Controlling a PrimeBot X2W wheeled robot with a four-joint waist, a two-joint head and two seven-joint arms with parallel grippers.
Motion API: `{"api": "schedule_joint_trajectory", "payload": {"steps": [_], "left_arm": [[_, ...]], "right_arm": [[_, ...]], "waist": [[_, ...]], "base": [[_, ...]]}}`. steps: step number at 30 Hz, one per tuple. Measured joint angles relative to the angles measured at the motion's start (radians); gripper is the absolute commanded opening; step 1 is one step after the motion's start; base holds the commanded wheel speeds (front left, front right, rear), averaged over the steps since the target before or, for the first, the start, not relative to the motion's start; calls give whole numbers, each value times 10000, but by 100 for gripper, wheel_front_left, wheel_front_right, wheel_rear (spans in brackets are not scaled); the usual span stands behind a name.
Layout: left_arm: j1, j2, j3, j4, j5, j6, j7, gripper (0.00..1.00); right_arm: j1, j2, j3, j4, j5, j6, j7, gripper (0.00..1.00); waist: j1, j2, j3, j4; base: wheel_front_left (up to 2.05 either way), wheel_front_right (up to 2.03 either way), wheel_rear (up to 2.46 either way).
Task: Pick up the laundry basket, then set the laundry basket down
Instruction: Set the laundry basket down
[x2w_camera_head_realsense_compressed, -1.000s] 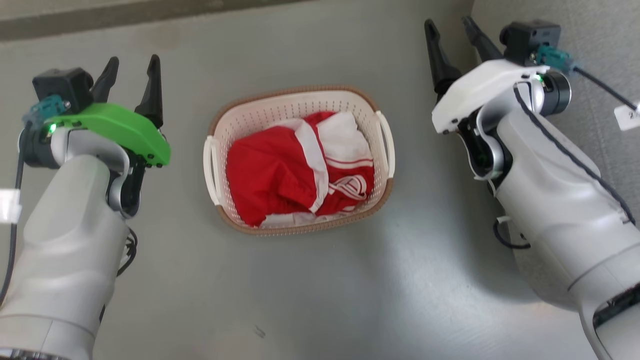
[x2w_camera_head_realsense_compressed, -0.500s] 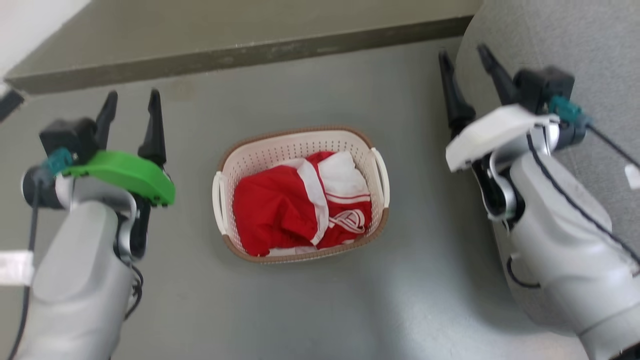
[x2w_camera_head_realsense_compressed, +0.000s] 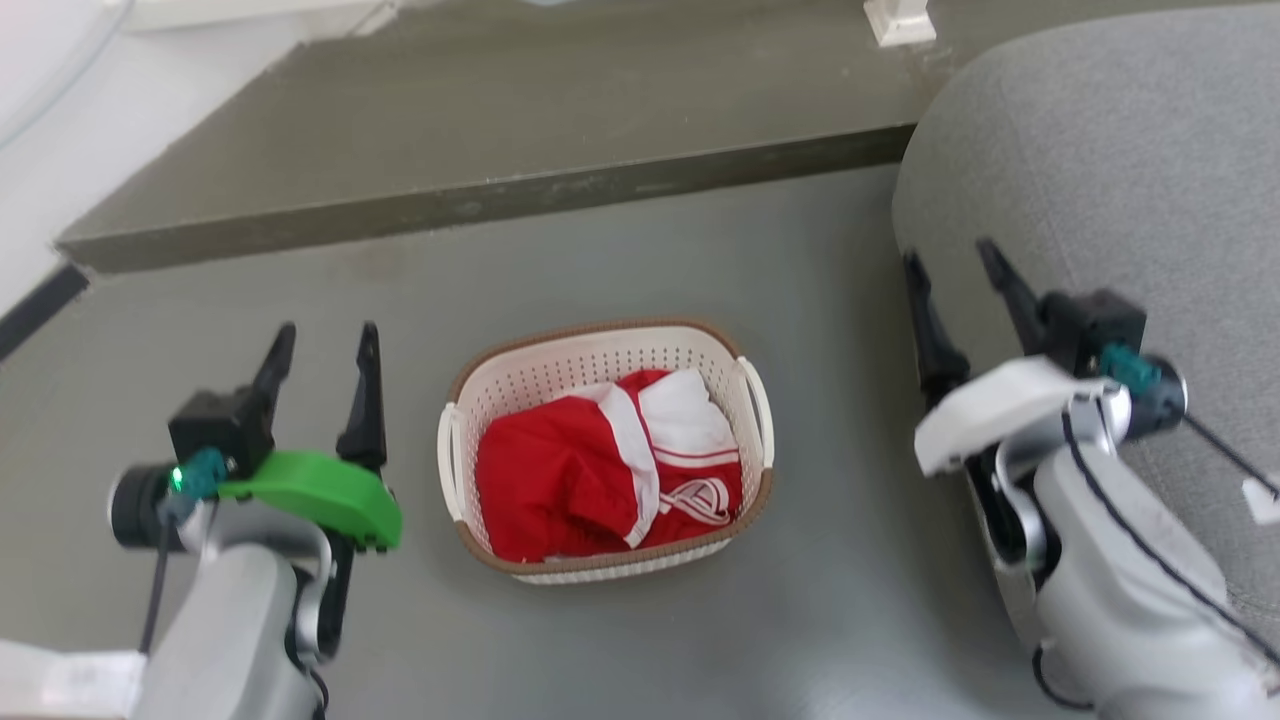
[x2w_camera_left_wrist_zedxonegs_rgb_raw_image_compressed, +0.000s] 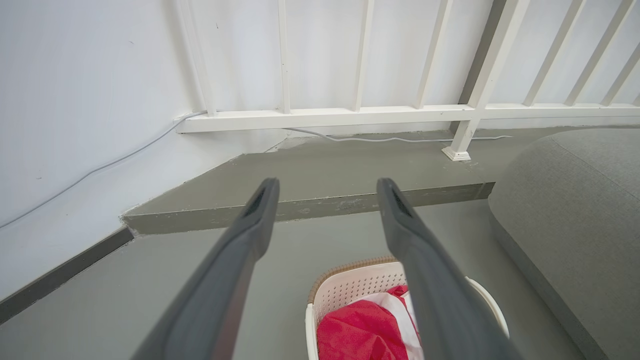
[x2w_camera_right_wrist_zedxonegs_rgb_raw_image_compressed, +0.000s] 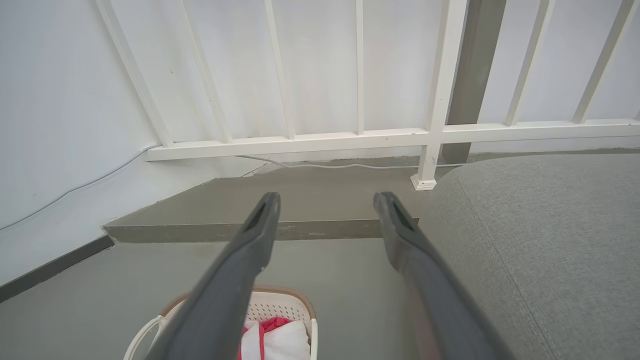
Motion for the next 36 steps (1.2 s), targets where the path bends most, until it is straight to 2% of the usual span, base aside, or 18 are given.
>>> {"api": "schedule_joint_trajectory", "payload": {"steps": [17,36], "left_arm": [[2256,-230,15,-1089,686,257,0,100],[3494,-328,146,-1906,1147,334,2,100]], "right_arm": [[2419,316,-690,-489,-610,0,0,100],[3484,518,-1039,-1104,-1183,0,0,100]], "waist": [[0,0,-1204,69],[0,0,-1509,120]], "base": [[0,0,0],[0,0,0]]}}
